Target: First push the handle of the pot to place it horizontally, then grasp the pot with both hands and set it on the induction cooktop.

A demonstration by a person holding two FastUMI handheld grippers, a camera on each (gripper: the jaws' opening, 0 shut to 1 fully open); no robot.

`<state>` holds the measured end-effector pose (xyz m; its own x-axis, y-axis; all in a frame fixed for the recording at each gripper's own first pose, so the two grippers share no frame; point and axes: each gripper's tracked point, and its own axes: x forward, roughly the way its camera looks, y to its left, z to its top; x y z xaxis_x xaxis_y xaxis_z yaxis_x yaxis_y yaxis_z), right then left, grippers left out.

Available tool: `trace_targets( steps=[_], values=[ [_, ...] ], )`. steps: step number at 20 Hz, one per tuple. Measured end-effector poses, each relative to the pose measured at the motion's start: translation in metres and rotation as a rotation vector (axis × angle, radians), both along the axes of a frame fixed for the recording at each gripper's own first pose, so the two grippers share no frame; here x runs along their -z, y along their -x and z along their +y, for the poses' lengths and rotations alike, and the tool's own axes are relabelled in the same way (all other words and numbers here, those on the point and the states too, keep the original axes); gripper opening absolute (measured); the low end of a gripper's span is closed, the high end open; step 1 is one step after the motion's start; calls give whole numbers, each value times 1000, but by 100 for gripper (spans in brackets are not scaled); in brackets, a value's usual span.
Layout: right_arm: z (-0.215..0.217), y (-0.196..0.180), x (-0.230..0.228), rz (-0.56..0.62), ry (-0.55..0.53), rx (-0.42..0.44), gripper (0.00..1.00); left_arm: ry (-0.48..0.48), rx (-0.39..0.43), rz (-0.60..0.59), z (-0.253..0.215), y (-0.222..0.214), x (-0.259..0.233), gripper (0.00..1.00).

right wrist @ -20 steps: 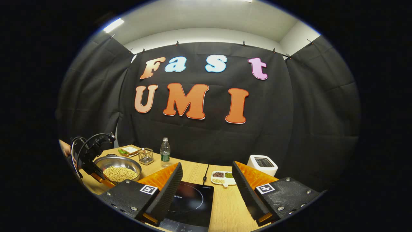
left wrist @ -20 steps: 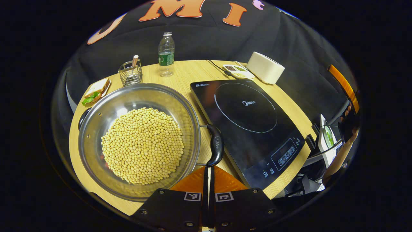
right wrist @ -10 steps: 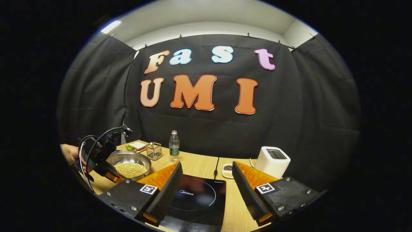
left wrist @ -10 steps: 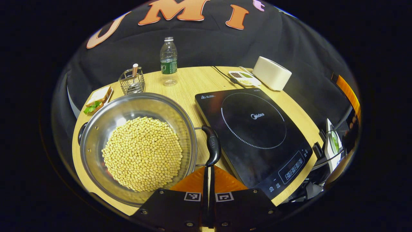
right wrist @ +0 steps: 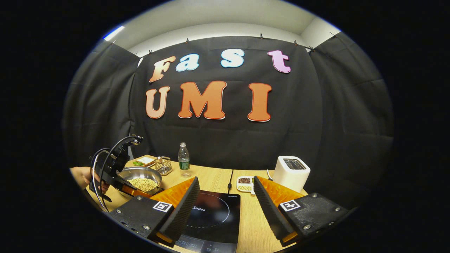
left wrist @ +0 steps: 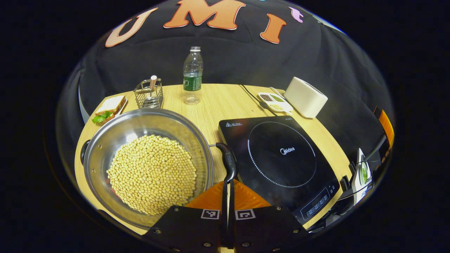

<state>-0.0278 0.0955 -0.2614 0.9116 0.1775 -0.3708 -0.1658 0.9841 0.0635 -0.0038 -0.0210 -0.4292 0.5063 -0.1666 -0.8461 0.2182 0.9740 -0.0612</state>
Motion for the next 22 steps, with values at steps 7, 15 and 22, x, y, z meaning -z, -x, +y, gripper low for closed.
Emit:
trace_targets(
  steps=[7, 15, 22],
  values=[
    [18, -2, 12, 42, -32, -23, 95, -13, -11, -15, -3, -11, 7, 2],
    [56, -2, 22, 88, -76, -69, 95, 12, -17, -29, -7, -22, 14, 2],
    [131, -14, 53, 248, -97, -180, 96, -1, -23, -132, 32, -16, -30, 1]
  ],
)
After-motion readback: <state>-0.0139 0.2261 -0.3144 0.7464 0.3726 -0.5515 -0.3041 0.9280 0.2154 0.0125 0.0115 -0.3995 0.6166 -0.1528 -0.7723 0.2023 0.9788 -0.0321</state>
